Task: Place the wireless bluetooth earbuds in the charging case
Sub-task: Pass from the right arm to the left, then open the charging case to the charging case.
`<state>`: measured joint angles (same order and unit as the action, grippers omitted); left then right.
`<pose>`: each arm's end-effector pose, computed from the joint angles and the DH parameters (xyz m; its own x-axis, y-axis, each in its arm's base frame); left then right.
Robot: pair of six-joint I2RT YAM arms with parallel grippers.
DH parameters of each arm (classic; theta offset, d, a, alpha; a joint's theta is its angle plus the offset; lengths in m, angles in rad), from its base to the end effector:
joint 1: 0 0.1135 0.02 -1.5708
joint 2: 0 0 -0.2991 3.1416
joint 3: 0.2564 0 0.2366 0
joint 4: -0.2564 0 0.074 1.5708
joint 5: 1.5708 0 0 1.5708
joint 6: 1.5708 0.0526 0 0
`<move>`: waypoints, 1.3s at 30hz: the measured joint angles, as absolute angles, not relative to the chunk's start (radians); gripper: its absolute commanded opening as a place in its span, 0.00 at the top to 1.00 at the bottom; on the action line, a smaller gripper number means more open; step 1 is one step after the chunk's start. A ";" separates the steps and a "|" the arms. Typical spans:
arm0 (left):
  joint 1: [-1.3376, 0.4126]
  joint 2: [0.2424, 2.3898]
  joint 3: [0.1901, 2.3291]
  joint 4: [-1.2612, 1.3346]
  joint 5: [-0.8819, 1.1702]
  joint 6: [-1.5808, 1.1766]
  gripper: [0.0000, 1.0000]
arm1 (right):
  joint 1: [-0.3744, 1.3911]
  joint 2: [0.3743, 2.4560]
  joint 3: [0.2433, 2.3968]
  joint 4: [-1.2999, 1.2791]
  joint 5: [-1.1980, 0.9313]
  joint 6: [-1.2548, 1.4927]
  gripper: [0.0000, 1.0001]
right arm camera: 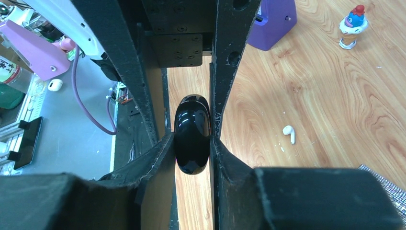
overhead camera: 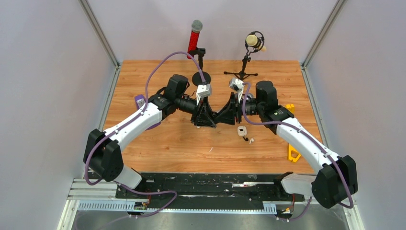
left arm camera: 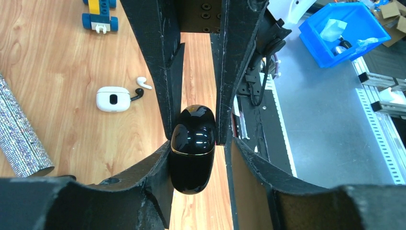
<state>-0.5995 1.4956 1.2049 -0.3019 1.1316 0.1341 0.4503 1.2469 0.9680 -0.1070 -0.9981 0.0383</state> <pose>0.2323 -0.2164 0.3498 -0.3420 0.3026 -0.8896 0.9137 -0.1140 -0.3901 0.2115 0.1514 0.3531 -0.3745 -0.1580 -0.9137 -0.9232 0.1552 0.3516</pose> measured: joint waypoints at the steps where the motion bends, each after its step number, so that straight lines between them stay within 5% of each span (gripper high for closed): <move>1: -0.599 1.496 1.205 -0.302 1.132 0.134 0.53 | 0.450 1.247 0.968 -0.106 -1.002 0.040 0.98; 17: -0.595 1.496 1.203 -0.285 1.140 0.109 0.79 | 0.448 1.247 0.968 -0.091 -1.049 0.052 0.92; 23: -0.595 1.496 1.202 -0.278 1.141 0.105 0.81 | 0.448 1.247 0.968 -0.088 -1.056 0.052 0.59; 27: -0.598 1.496 1.196 -0.270 1.152 0.105 0.81 | 0.447 1.247 0.968 -0.086 -1.050 0.051 0.45; 39: -0.603 1.465 1.156 -0.270 1.169 0.149 0.83 | 0.414 1.204 0.968 -0.112 -1.030 0.035 0.34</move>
<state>-0.6025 1.4654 1.1561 -0.2703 1.1687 0.1490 0.4145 1.2037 0.9680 -0.1123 -1.0302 0.0353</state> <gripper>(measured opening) 0.368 0.652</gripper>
